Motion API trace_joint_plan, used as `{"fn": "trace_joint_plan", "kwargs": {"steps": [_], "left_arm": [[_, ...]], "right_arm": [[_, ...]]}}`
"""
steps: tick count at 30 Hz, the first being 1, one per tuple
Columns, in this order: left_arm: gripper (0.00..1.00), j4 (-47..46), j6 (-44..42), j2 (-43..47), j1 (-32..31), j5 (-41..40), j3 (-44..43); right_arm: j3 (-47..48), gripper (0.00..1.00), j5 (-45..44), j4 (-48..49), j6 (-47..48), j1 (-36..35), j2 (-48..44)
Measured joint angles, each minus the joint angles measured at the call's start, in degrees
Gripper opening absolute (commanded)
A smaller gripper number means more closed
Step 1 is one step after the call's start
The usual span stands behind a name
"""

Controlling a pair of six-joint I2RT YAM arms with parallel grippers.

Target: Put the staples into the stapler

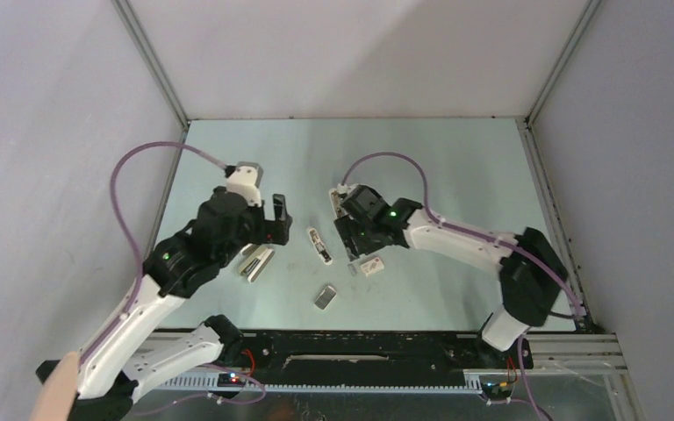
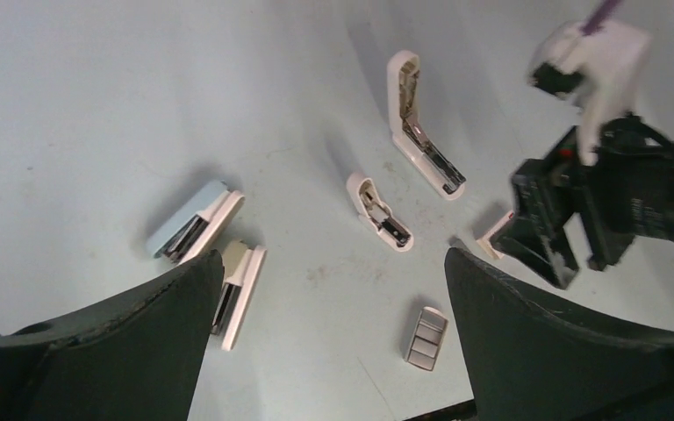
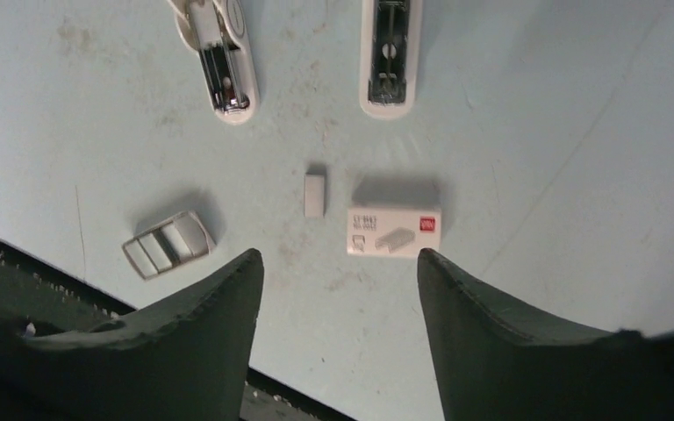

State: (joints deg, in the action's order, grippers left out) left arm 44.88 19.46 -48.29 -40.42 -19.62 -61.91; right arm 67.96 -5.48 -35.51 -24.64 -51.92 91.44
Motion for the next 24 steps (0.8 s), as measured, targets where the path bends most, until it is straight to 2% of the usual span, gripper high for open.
{"fn": "trace_joint_plan", "kwargs": {"steps": [6, 13, 20, 24], "left_arm": [[1.00, 0.70, -3.23, 8.17, 0.11, -4.37, 1.38], [1.00, -1.88, -6.80, 12.13, 1.53, -8.09, 6.99], [1.00, -4.42, -7.69, 12.63, 11.52, -2.99, 10.71], [1.00, -5.27, -7.76, 13.77, 13.57, -0.85, 11.61]], "right_arm": [[9.64, 0.54, -0.39, -4.13, 0.68, -1.38, 12.85], [14.10, 0.42, -0.33, -7.61, 0.42, -2.56, 20.98], [14.40, 0.36, 0.02, -9.09, -0.63, -2.97, 24.30], [14.88, 0.33, 0.20, -9.40, -0.87, -2.99, 25.27]]}}
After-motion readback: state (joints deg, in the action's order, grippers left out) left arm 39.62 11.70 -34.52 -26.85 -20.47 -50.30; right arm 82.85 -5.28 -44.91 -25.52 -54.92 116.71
